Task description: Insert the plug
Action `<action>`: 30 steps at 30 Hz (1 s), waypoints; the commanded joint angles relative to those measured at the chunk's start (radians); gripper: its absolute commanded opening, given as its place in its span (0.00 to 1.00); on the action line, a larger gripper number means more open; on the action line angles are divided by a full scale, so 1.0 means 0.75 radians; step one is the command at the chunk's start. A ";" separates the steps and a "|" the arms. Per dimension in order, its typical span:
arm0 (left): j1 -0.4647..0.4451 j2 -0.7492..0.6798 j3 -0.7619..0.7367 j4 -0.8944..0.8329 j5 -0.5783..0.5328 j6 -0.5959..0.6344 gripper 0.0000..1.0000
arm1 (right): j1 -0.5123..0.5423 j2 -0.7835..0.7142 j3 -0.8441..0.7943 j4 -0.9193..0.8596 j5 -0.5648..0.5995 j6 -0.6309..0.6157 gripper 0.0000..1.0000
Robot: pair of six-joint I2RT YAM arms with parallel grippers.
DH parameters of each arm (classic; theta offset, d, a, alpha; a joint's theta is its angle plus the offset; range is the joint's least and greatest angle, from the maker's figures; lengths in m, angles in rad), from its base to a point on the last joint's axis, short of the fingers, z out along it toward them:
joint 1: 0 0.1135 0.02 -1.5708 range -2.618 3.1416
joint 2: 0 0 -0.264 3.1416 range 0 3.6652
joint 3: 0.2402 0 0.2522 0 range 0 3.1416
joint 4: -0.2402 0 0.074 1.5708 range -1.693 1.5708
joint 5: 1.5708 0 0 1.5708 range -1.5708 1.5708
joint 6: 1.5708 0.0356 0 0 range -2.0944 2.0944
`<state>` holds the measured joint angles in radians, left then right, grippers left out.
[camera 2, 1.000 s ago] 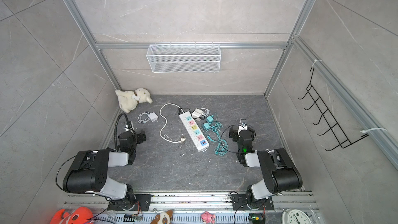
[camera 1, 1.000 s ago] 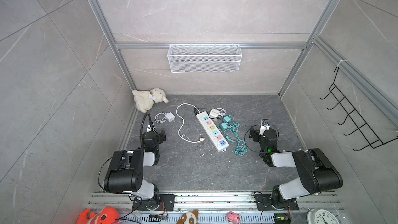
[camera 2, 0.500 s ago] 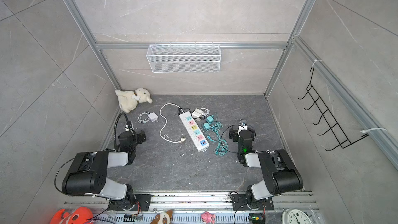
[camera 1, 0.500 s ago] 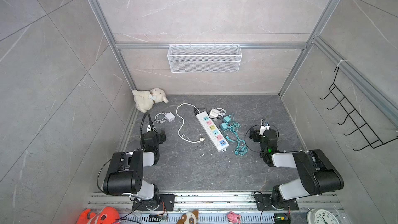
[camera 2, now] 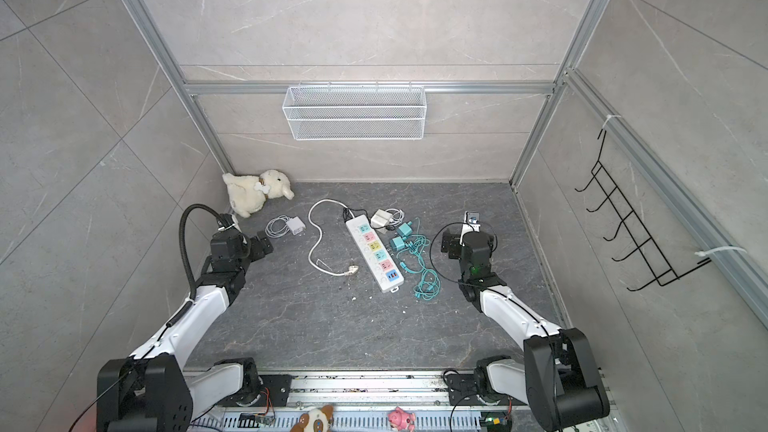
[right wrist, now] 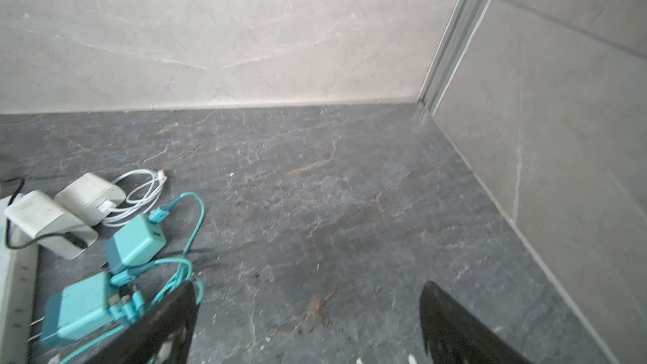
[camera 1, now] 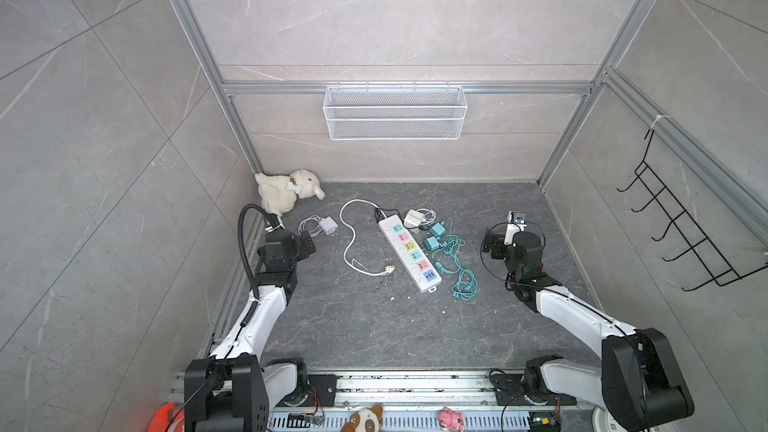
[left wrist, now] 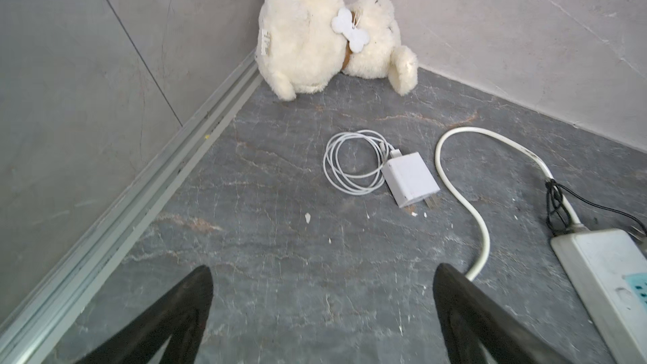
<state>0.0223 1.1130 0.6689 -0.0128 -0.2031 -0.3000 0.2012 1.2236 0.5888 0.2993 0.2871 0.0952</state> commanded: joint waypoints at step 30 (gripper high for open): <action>-0.674 0.573 0.730 -0.817 0.191 -0.083 1.00 | 0.118 -0.180 0.290 -1.407 -0.286 0.684 0.97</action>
<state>-0.4808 1.5177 1.1698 -0.5571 -0.0933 -0.4072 0.2687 1.0874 0.8314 -0.7284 0.0864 0.5583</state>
